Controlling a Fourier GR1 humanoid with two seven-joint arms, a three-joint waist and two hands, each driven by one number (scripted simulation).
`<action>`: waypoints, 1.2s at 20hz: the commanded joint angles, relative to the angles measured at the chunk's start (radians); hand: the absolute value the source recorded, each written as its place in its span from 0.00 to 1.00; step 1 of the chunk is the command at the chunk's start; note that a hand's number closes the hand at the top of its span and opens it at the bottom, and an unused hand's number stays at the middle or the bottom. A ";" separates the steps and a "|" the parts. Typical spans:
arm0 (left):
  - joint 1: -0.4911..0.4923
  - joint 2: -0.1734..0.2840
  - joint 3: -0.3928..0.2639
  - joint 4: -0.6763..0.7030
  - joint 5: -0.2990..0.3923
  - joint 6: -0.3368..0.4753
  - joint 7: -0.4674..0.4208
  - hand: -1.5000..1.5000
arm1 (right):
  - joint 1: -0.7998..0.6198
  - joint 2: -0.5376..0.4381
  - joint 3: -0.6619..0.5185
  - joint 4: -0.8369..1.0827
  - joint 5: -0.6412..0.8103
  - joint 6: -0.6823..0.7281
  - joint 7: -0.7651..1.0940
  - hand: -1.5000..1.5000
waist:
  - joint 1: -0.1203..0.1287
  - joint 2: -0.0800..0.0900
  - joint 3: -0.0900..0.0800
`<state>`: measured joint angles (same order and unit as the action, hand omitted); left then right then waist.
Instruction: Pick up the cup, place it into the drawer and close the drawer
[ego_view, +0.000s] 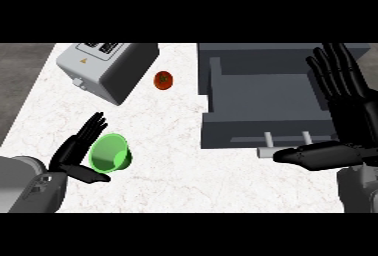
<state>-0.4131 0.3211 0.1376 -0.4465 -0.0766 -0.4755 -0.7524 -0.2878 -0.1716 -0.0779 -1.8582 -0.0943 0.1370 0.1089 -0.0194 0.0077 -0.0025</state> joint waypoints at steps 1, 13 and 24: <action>-0.036 0.029 0.010 0.141 -0.022 -0.077 -0.177 0.00 | 0.008 -0.007 -0.008 -0.018 -0.023 0.018 0.007 0.00 | -0.008 0.002 -0.001; -0.109 -0.014 0.005 0.213 -0.032 -0.033 -0.248 0.00 | 0.004 -0.043 -0.054 -0.011 -0.072 0.056 0.013 0.00 | -0.025 0.007 -0.002; -0.096 -0.079 -0.039 0.253 -0.079 -0.019 -0.328 0.00 | 0.020 -0.035 -0.048 0.007 -0.032 0.043 -0.013 0.00 | -0.016 0.007 -0.002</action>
<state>-0.5146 0.2536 0.1089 -0.2087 -0.1461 -0.3792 -0.9516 -0.2760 -0.2012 -0.1094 -1.8606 -0.1282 0.1816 0.1071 -0.0387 0.0158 -0.0054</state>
